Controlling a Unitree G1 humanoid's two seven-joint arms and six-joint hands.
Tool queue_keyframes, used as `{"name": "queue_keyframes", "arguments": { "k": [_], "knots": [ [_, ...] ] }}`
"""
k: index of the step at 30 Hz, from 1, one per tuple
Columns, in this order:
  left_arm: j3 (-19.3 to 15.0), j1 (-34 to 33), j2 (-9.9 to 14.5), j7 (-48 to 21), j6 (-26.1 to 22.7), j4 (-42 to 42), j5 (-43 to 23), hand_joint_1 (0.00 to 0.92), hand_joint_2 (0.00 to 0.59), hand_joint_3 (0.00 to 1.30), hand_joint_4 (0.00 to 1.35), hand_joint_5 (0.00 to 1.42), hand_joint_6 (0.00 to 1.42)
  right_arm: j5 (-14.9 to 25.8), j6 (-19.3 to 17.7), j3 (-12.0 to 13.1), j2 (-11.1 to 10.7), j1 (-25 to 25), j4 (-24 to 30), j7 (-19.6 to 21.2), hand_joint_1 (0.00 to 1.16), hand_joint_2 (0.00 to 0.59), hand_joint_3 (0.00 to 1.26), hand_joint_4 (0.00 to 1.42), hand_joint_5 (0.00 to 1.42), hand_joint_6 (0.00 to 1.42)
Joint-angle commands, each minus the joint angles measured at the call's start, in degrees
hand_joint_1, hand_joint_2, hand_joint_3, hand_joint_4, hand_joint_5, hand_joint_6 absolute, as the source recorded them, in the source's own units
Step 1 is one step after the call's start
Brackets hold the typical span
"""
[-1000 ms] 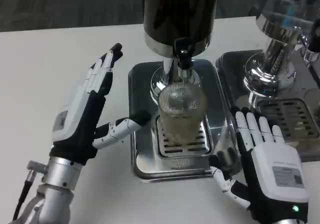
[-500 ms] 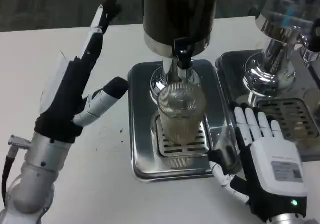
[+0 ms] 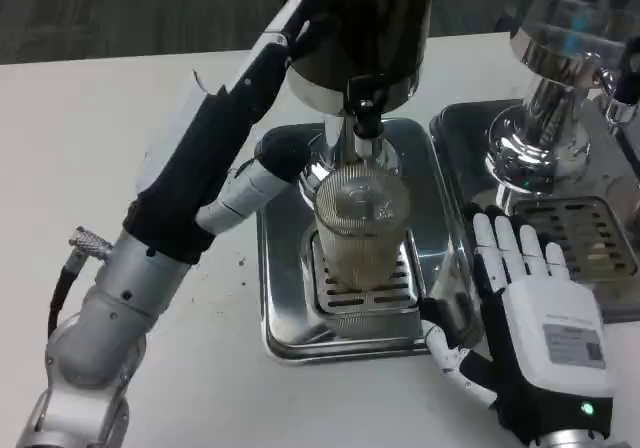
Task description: Grasp the cup under the faucet to collect the drink, then remove the cup.
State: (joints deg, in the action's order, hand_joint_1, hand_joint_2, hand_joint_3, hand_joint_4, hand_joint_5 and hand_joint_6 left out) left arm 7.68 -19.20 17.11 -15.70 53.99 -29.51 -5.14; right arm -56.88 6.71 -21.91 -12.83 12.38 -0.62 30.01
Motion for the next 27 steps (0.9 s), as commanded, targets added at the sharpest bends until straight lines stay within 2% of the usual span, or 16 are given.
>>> {"name": "queue_keyframes", "arguments": {
  "k": [1,7,12,27],
  "knots": [
    [-0.62,-3.13,-1.67,-2.27,-1.08,-3.97,0.61,0.0,0.125,0.12,0.0,0.12,0.09,0.29,0.59,0.53,0.35,0.73,0.52,1.4,0.3,0.421,0.0,0.0,0.0,0.0],
    [-0.83,-6.35,-3.43,-3.67,-0.6,-8.32,2.07,0.0,0.125,0.14,0.0,0.14,0.11,0.05,0.83,0.21,0.8,0.97,0.48,1.74,0.31,0.423,0.0,0.0,0.0,0.0],
    [-0.71,-6.17,-4.04,-6.19,0.48,-8.21,1.41,0.0,0.127,0.17,0.0,0.17,0.14,0.01,1.09,0.25,1.05,1.46,0.73,2.03,0.31,0.423,0.0,0.0,0.0,0.0],
    [-0.6,-2.05,-2.23,-6.37,4.2,-3.02,7.19,0.0,0.135,0.21,0.04,0.22,0.18,1.05,0.1,0.23,0.71,0.36,-0.45,1.48,0.31,0.424,0.0,0.0,0.0,0.0]
  ]
}}
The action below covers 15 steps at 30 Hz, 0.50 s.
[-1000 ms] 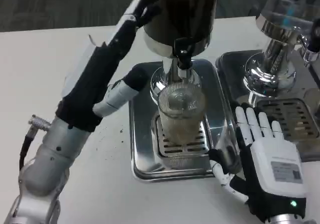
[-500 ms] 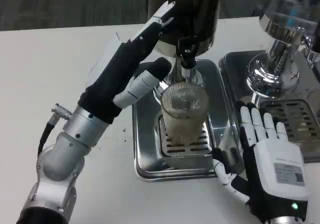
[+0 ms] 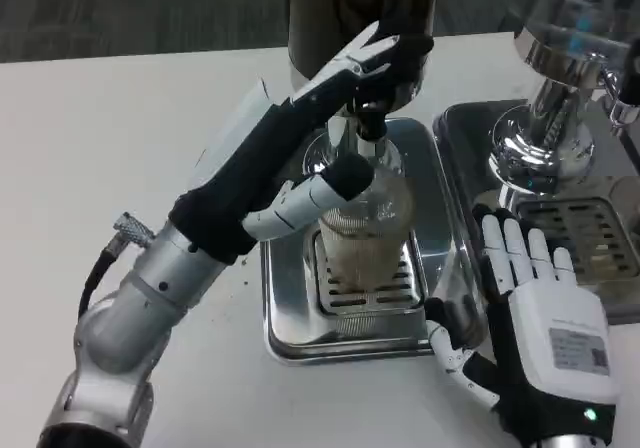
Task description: Grasp the cup under the faucet to collect the drink, then remove the cup.
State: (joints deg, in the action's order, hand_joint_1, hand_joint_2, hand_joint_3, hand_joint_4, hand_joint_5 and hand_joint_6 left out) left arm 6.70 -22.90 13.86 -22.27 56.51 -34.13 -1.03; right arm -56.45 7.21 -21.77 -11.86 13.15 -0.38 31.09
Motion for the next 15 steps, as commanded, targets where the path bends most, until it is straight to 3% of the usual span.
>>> {"name": "queue_keyframes", "arguments": {
  "k": [1,15],
  "knots": [
    [0.44,1.84,1.12,0.47,1.79,1.86,3.62,0.0,0.135,0.21,0.04,0.22,0.18,0.68,-0.36,0.08,-0.25,-0.47,-0.73,0.39,0.31,0.424,0.0,0.0,0.0,0.0],
    [1.63,4.41,2.62,7.75,5.47,3.66,14.51,0.0,0.143,0.25,0.07,0.25,0.21,1.3,-0.29,0.19,-0.13,-0.45,-0.98,0.47,0.31,0.424,0.0,0.0,0.0,0.0]
  ]
}}
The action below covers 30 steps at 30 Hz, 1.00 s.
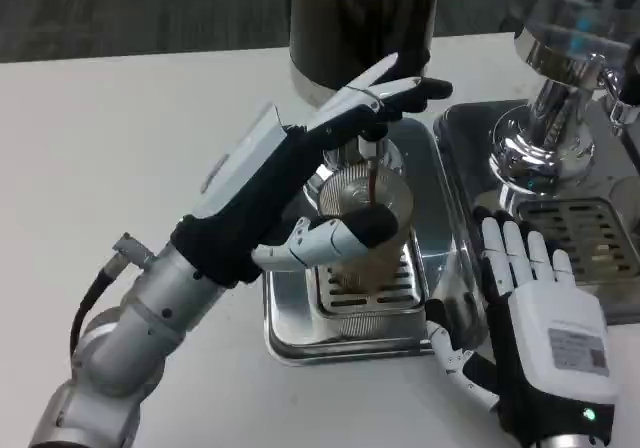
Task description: Grasp the cup under the faucet to collect the drink, then remove the cup.
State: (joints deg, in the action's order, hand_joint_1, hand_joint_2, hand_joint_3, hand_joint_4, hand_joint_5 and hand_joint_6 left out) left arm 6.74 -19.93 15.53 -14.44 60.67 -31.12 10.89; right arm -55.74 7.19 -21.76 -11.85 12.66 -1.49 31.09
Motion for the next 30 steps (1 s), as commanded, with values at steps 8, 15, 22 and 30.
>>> {"name": "queue_keyframes", "arguments": {
  "k": [8,15,22,30],
  "knots": [
    [2.32,1.61,2.27,2.85,1.98,0.99,6.35,0.0,0.144,0.26,0.08,0.25,0.21,2.91,-1.72,0.79,0.05,0.19,0.17,1.2,0.33,0.438,0.0,0.0,0.0,0.01],
    [2.85,1.97,3.04,6.55,2.06,1.0,9.87,0.0,0.143,0.27,0.08,0.25,0.22,9.75,-6.02,3.2,0.56,-0.8,-0.37,0.26,0.39,0.394,0.0,0.0,0.0,0.08],
    [3.16,2.15,3.43,7.69,1.69,1.11,9.23,0.0,0.147,0.27,0.08,0.25,0.23,20.51,-14.68,6.23,0.27,-2.57,-2.43,-3.08,0.45,0.32,0.0,0.0,0.0,0.15],
    [3.88,2.56,3.94,7.83,1.43,1.76,8.92,0.0,0.148,0.27,0.08,0.25,0.23,31.4,-24.9,9.09,-0.18,-7.46,-9.95,-10.72,0.6,0.259,0.0,0.0,0.0,0.19]
  ]
}}
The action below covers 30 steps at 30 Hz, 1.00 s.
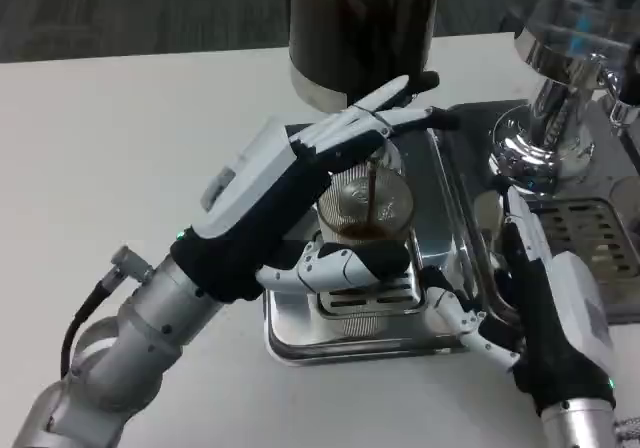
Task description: Grasp the cup under the faucet to collect the drink, then remove the cup.
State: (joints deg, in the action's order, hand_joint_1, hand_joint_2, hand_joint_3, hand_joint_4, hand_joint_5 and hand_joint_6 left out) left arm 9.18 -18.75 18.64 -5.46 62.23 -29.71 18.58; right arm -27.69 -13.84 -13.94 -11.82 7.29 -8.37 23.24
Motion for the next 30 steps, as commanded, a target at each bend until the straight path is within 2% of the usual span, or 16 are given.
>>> {"name": "queue_keyframes", "arguments": {
  "k": [1,5,10,15,30],
  "knots": [
    [1.54,1.46,0.87,-1.15,-0.18,0.45,1.2,0.0,0.148,0.27,0.08,0.25,0.23,3.95,-4.51,1.5,-0.14,-2.45,-3.69,-3.41,0.6,0.259,0.0,0.0,0.0,0.19],
    [1.76,1.7,1.05,-1.09,-0.36,0.83,0.9,0.0,0.15,0.28,0.08,0.25,0.23,7.29,-7.61,2.24,0.21,-4.76,-7.11,-6.83,0.63,0.234,0.0,0.0,0.0,0.18],
    [1.65,1.7,1.18,-1.04,-0.6,0.7,-0.04,0.0,0.151,0.29,0.08,0.26,0.23,8.97,-8.61,2.41,0.51,-7.25,-9.9,-10.67,0.67,0.197,0.0,0.0,0.0,0.12],
    [1.58,1.35,1.24,-1.07,-0.75,0.41,-0.66,0.0,0.151,0.29,0.08,0.26,0.23,9.48,-8.9,2.73,1.01,-9.43,-12.21,-12.33,0.69,0.181,0.0,0.0,0.0,0.1],
    [1.35,1.83,1.5,-0.86,-0.91,0.82,-1.02,0.0,0.161,0.3,0.09,0.27,0.23,10.21,-11.39,2.97,2.75,-15.3,-19.22,-14.7,0.7,0.18,0.0,0.0,0.0,0.1]
  ]
}}
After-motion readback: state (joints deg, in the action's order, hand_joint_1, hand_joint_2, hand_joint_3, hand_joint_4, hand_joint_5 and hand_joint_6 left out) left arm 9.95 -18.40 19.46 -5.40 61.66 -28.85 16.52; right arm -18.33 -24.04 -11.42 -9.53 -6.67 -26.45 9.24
